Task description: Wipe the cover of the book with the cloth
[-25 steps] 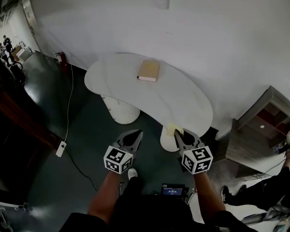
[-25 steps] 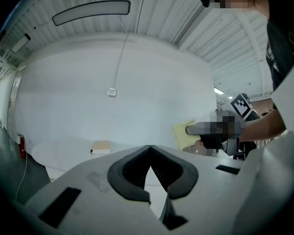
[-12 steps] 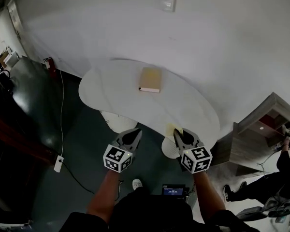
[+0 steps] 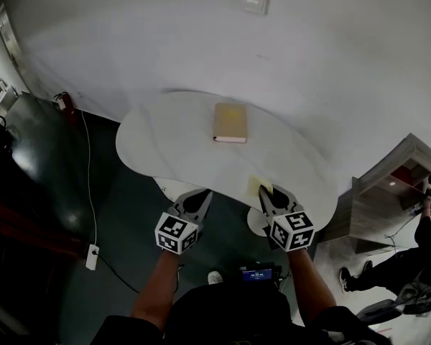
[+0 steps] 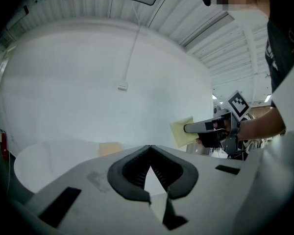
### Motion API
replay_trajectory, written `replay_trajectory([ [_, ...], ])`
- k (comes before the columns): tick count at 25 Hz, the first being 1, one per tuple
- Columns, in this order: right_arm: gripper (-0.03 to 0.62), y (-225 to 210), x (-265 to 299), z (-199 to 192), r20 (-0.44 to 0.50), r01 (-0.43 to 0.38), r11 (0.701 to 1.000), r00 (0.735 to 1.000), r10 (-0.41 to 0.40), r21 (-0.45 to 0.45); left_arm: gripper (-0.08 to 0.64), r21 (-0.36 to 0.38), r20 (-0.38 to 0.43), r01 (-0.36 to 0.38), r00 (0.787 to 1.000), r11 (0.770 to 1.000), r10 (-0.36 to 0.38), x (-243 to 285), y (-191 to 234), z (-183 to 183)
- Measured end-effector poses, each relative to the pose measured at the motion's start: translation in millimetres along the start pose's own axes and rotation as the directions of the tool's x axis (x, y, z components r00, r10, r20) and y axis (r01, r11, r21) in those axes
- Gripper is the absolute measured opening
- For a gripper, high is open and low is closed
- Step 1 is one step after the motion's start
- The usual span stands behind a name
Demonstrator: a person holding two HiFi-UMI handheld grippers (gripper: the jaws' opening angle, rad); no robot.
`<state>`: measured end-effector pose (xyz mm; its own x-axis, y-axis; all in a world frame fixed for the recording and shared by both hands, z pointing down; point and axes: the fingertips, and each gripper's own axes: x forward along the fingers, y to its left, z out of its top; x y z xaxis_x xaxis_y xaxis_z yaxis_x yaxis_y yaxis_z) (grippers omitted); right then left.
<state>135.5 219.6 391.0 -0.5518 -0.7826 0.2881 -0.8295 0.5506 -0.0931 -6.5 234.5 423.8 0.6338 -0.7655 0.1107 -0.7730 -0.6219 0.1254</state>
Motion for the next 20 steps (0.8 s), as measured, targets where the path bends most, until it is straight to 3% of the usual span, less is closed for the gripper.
replay_trajectory([
  [13,0.087,-41,87,-4,-0.033,0.003,0.998,0.999,-0.001,0.064,0.009,-0.019,-0.036,0.016,0.999,1.0,-0.016,61,63,-14],
  [20,0.087,-70,163,18,-0.038,-0.035,0.995,0.999,0.039,0.089,0.009,-0.009,-0.072,-0.004,0.997,1.0,0.004,112,124,1],
])
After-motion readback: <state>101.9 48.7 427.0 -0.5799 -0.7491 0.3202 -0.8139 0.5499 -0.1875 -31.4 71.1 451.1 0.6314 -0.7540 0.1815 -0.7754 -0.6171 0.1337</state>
